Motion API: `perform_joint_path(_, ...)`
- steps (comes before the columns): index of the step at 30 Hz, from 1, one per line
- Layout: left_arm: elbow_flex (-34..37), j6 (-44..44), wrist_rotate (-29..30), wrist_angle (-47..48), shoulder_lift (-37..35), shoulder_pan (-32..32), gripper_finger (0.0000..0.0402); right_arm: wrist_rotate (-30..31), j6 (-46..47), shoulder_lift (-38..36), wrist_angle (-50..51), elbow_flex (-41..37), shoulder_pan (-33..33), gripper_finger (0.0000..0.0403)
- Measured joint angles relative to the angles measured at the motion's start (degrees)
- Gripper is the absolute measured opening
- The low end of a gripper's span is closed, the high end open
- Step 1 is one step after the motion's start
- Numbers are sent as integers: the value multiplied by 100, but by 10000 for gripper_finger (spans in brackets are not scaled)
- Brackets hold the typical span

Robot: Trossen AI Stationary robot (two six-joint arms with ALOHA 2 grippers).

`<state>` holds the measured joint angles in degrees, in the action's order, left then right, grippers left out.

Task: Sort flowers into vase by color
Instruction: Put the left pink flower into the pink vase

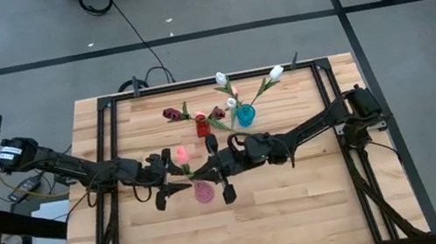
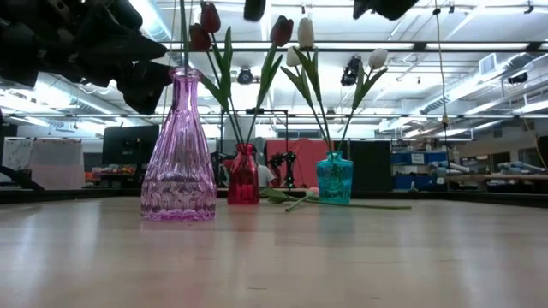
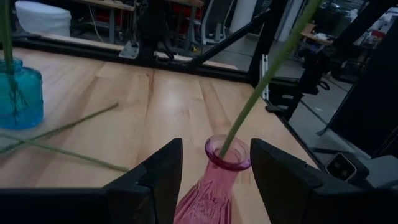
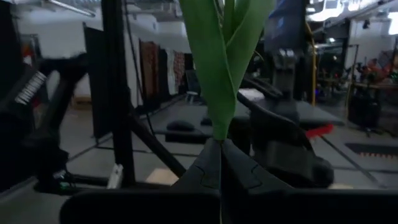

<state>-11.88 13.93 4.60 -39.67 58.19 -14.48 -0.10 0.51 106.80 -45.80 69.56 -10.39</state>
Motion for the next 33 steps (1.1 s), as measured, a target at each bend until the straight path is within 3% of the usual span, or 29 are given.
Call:
perform_joint_path(6, 2, 66, 27, 82, -7, -33, 193, 34, 123, 3, 230, -125, -4, 10)
perform_joint_path(17, 2, 0, 33, 5, -7, -55, 193, -122, 484, -57, 1779, -131, -2, 75)
perform_joint_path(27, 2, -13, 24, 52, -11, -61, 193, 74, 851, -227, 3404, -133, 15, 78)
perform_joint_path(33, 2, -17, 22, 64, -13, -61, 193, 201, 900, -285, 3877, -133, -6, 78)
